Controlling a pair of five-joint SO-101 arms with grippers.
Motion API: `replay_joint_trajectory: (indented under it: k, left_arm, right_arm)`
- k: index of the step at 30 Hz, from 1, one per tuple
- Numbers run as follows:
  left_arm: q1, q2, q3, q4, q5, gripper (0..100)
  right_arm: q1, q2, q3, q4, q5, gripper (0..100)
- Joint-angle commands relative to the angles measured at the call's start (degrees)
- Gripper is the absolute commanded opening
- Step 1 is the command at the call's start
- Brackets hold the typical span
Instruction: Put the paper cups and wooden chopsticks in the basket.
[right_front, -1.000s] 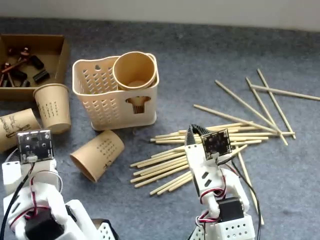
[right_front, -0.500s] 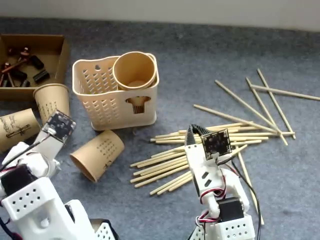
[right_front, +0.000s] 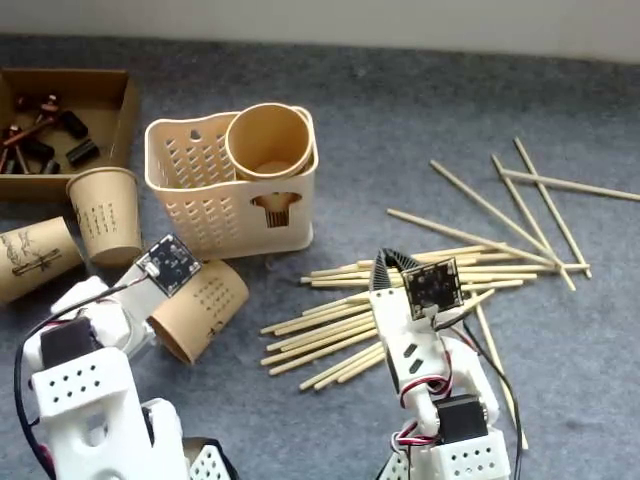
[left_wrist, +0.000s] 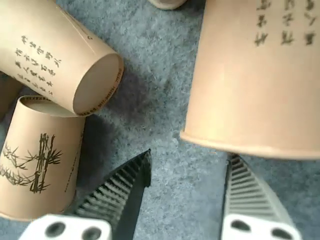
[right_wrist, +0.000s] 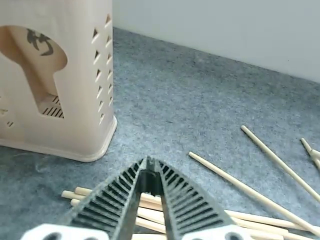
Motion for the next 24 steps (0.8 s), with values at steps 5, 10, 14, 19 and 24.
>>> replay_joint_trajectory:
  k: [5,10,14,19,24]
  left_arm:
    - [9.4,0.0,-0.8,-0.8,8.1,24]
    - [12.7,0.0,-4.4,0.2,14.5,24]
    - [16.1,0.0,-9.1,5.0,20.0,24]
    - [21.4,0.0,-13.1,8.0,28.7,24]
    - [25.6,0.2,-13.0,7.8,36.0,24]
  right_arm:
    - [0.5,-0.2,8.4,0.2,-0.4,1.0]
    - [0.5,-0.2,8.4,0.2,-0.4,1.0]
    - [0.5,-0.2,8.4,0.2,-0.4,1.0]
    - [0.5,-0.2,8.4,0.2,-0.4,1.0]
    - [0.5,-0.2,8.4,0.2,-0.4,1.0]
